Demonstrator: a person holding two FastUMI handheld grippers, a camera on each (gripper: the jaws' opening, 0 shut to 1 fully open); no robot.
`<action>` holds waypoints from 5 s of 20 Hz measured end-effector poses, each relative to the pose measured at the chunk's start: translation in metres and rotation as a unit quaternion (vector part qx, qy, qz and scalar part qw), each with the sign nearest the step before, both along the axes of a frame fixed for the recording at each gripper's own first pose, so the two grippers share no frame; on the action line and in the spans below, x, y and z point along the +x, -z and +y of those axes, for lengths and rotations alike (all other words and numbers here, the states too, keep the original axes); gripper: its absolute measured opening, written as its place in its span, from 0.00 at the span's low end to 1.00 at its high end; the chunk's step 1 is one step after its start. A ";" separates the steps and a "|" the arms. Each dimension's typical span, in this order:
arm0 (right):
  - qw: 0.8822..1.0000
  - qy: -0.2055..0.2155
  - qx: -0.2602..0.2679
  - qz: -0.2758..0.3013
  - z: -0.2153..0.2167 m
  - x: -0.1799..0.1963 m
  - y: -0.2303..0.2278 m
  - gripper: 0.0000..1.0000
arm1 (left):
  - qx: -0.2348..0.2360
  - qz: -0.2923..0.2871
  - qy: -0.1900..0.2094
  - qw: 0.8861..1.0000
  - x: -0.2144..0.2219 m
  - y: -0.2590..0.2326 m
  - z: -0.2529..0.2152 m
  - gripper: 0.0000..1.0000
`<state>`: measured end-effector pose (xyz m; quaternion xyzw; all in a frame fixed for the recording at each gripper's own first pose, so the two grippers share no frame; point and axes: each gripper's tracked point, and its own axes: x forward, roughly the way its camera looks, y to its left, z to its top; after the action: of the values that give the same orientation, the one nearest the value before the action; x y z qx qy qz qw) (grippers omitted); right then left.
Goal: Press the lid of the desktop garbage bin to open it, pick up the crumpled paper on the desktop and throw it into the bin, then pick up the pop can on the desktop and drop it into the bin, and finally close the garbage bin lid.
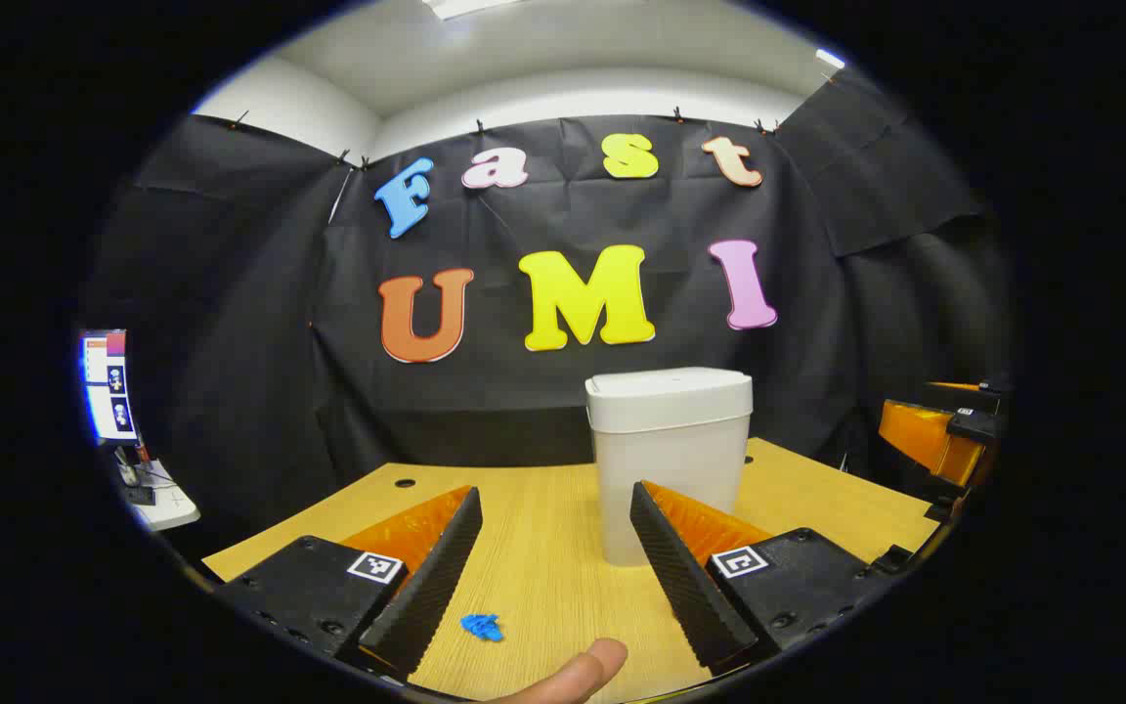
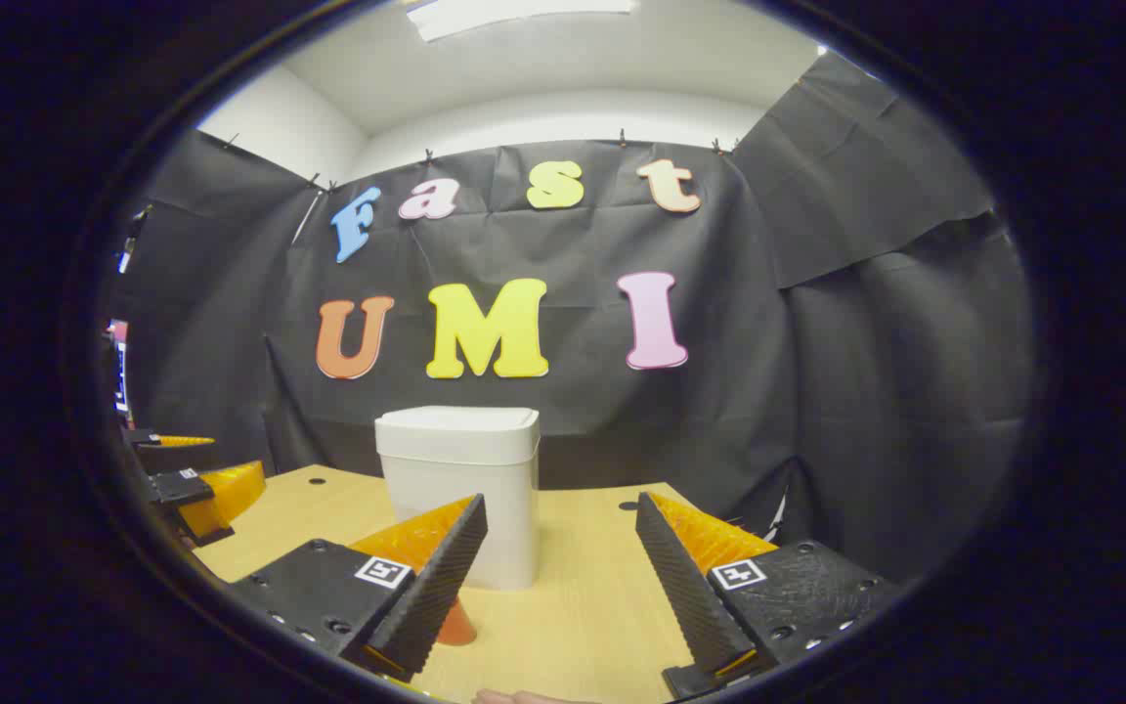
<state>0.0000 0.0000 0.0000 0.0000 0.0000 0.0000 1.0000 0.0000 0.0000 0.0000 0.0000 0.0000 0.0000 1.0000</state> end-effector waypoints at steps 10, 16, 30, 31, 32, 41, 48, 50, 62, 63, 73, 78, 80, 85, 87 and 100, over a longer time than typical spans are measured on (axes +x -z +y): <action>0.999 -0.006 -0.043 -0.002 0.036 -0.002 -0.017 0.95 | -0.011 0.004 -0.012 1.000 0.000 -0.005 0.038 0.98; 0.999 -0.006 -0.053 0.010 0.041 0.004 -0.013 0.95 | -0.023 0.014 -0.026 0.999 0.003 -0.002 0.055 0.98; 0.998 -0.006 -0.056 0.019 0.040 0.042 -0.026 0.95 | -0.014 0.033 -0.029 0.999 0.009 0.008 0.064 0.99; 0.999 -0.012 -0.045 0.023 0.044 0.050 -0.031 0.95 | -0.014 0.035 -0.030 0.999 0.008 0.009 0.065 0.99; 0.999 -0.015 -0.037 0.027 0.045 0.059 -0.037 0.98 | -0.014 0.036 -0.031 0.999 0.010 0.010 0.067 0.99; 0.998 -0.026 0.013 0.057 0.058 0.148 -0.078 0.70 | -0.013 0.047 -0.036 0.998 0.014 0.016 0.074 0.99; 0.994 -0.063 -0.012 0.084 0.102 0.193 -0.067 0.00 | -0.016 0.055 -0.046 0.997 0.019 0.022 0.085 0.99; 0.992 -0.089 -0.026 0.083 0.116 0.194 -0.061 0.00 | -0.019 0.059 -0.050 0.997 0.020 0.024 0.089 0.99; 0.981 -0.095 -0.029 0.164 0.152 0.221 -0.011 0.00 | -0.021 0.068 -0.059 0.996 0.023 0.030 0.097 0.99; 0.981 -0.096 -0.018 0.168 0.151 0.222 -0.009 0.01 | -0.021 0.068 -0.058 0.996 0.023 0.030 0.096 0.99; 0.987 -0.086 -0.030 0.135 0.147 0.206 -0.023 0.32 | -0.031 0.070 -0.056 0.995 0.024 0.031 0.096 0.99; 0.990 -0.086 -0.019 0.112 0.144 0.188 -0.030 0.88 | -0.034 0.077 -0.060 0.995 0.023 0.033 0.096 0.99; 0.990 -0.081 -0.032 0.107 0.144 0.178 -0.026 0.99 | -0.032 0.074 -0.061 0.995 0.023 0.032 0.097 0.99; 0.990 -0.090 -0.039 0.102 0.146 0.156 -0.018 0.97 | -0.029 0.075 -0.050 0.995 0.024 0.034 0.093 0.99; 0.990 -0.095 -0.034 0.103 0.146 0.151 -0.015 0.98 | -0.023 0.073 -0.047 0.996 0.025 0.033 0.093 0.99; 0.987 -0.100 -0.031 0.123 0.127 0.096 0.041 0.96 | -0.023 0.155 0.014 0.988 0.043 0.087 0.085 0.99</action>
<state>0.0956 0.1268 -0.0410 -0.0310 0.1225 0.1001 0.9869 0.0429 0.0852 -0.0873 -0.0226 0.1553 -0.0138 0.9875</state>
